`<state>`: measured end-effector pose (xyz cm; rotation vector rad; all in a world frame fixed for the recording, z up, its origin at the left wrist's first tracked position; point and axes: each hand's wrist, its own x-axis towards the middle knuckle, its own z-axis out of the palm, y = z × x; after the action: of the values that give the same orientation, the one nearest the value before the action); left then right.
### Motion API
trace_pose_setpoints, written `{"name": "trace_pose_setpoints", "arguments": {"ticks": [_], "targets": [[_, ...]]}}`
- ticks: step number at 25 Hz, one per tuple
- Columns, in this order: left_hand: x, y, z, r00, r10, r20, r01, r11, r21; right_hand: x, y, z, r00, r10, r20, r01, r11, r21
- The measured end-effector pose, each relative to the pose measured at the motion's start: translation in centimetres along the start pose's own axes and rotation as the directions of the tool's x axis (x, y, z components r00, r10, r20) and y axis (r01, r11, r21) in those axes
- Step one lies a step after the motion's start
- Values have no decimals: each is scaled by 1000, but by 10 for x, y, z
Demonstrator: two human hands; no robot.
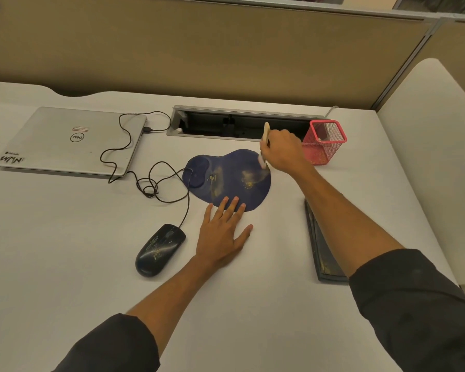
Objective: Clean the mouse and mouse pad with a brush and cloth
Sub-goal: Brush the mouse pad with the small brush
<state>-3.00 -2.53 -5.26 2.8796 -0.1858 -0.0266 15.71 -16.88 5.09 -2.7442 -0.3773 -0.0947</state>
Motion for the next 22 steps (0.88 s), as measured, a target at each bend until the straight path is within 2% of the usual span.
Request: {"name": "trace_pose_setpoints", "arguments": {"ticks": [2,3,5,7,9,11,13,15,17,19,22], "targets": [[0,0,0,1000,2,-3,-2,1000,0,-2,-6,1,999,-29,20,27,993,119],[1,0,-1,1000,4,-3,-4,1000,-2,-7,-6,2,997,-35,62,28,993,111],[0,0,-1,1000,8,-1,-8,1000,-2,-12,3,2,993,-16,118,22,999,-50],[1,1,-1,1000,1,-10,-1,1000,-4,-8,4,-7,998,-36,58,44,989,-143],[1,1,-1,1000,1,-17,-1,1000,-15,-7,-7,-3,995,-89,42,89,996,-17],[1,0,0,1000,0,-9,0,1000,-11,-18,-17,9,989,-102,110,94,993,68],[0,0,0,1000,0,-4,0,1000,-17,-23,-10,12,986,-71,151,80,995,-53],[0,1,0,1000,-4,-21,4,1000,-22,-17,-6,1,994,-71,83,82,986,-146],[0,1,0,1000,-4,-24,4,1000,-23,-15,-11,3,994,-103,49,106,992,-73],[0,0,0,1000,-5,-10,5,1000,-19,-26,-16,11,991,-83,107,82,997,8],[1,1,0,1000,-9,1,9,1000,-27,-30,-9,12,995,-55,86,65,991,-115]]}}
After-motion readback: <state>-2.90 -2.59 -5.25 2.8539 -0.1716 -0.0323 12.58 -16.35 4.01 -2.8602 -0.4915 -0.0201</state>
